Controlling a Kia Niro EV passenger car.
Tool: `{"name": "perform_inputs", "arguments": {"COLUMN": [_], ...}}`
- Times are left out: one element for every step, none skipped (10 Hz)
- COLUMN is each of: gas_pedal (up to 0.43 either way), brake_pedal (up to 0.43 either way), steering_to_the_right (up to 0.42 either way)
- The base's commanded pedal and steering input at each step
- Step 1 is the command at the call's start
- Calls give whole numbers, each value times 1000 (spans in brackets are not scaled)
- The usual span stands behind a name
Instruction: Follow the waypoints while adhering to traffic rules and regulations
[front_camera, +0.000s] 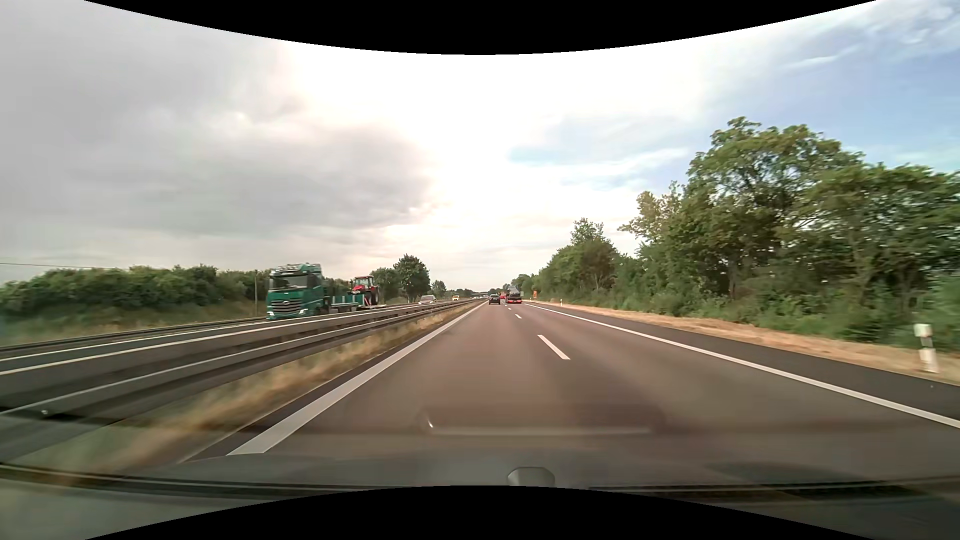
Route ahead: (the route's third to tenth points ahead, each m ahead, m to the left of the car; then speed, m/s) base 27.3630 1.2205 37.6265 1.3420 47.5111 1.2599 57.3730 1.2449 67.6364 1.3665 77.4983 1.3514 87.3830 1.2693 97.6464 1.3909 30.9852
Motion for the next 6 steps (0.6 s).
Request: {"name": "perform_inputs", "arguments": {"gas_pedal": [240,240,240,240,240,240], "brake_pedal": [0,0,0,0,0,0], "steering_to_the_right": [-3,-3,-3,-3,-3,-3]}}
